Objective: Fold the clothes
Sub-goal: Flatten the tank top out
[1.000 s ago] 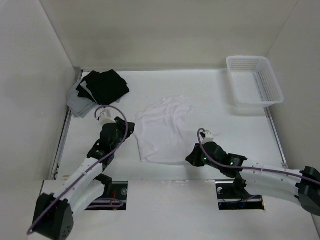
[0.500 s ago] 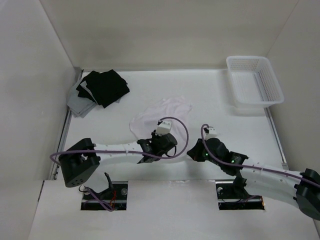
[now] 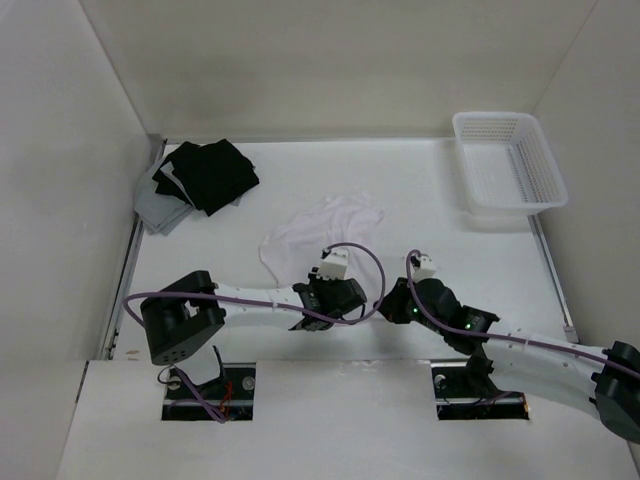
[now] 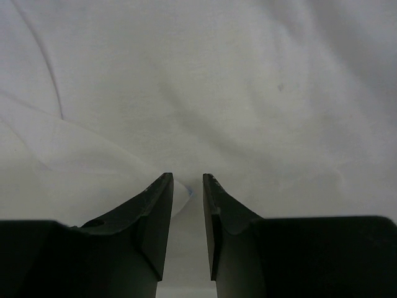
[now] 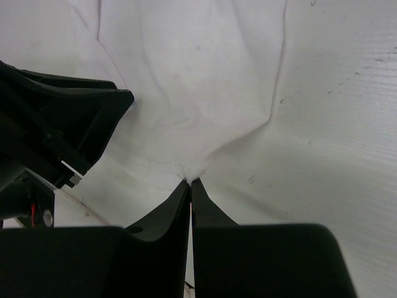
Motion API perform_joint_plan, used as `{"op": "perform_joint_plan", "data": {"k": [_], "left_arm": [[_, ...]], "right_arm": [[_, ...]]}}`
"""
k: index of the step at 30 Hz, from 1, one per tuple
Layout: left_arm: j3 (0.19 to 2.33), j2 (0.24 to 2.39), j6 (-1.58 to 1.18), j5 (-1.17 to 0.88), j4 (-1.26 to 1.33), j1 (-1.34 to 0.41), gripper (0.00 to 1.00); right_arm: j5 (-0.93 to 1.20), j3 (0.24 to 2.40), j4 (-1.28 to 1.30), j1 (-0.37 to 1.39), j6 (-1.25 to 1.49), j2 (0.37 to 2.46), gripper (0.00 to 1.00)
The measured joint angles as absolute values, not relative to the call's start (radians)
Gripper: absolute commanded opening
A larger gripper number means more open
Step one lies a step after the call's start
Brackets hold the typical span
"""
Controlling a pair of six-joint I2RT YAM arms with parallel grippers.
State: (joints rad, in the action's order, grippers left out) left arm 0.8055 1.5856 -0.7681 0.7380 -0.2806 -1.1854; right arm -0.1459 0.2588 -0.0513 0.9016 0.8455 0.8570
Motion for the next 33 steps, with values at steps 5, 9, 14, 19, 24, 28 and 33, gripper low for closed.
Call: {"op": "perform_joint_plan", "data": {"k": [5,9,14,19,24,28,33], "left_arm": [[0.805,1.614,-0.794,0.752,-0.291,-1.192,0.23],[0.805,1.623,-0.808,0.753,-0.295,-1.192,0.23],[0.804,1.623,-0.817,0.754,-0.294,-1.191,0.21],[0.790,1.623,-0.828,0.753,-0.294,-1.189,0.22],[0.769,1.604,-0.846,0.755,-0.296,-1.190,0.27],[0.761,1.582,-0.857,0.756,-0.298,-1.194,0.20],[0.751,1.581,-0.871,0.755,-0.297,-1.194,0.16]], "right_arm": [[-0.146,0.259,-0.061,0.902,0.846,0.857,0.06],[-0.146,0.259,-0.061,0.902,0.846,0.857,0.06],[-0.146,0.259,-0.061,0.902,0.846,0.857,0.06],[-0.146,0.259,-0.061,0.902,0.846,0.857,0.06],[-0.146,0.259,-0.061,0.902,0.846,0.857,0.06],[-0.146,0.259,-0.061,0.902,0.846,0.857,0.06],[-0.146,0.258,-0.061,0.902,0.846,0.855,0.06]]}}
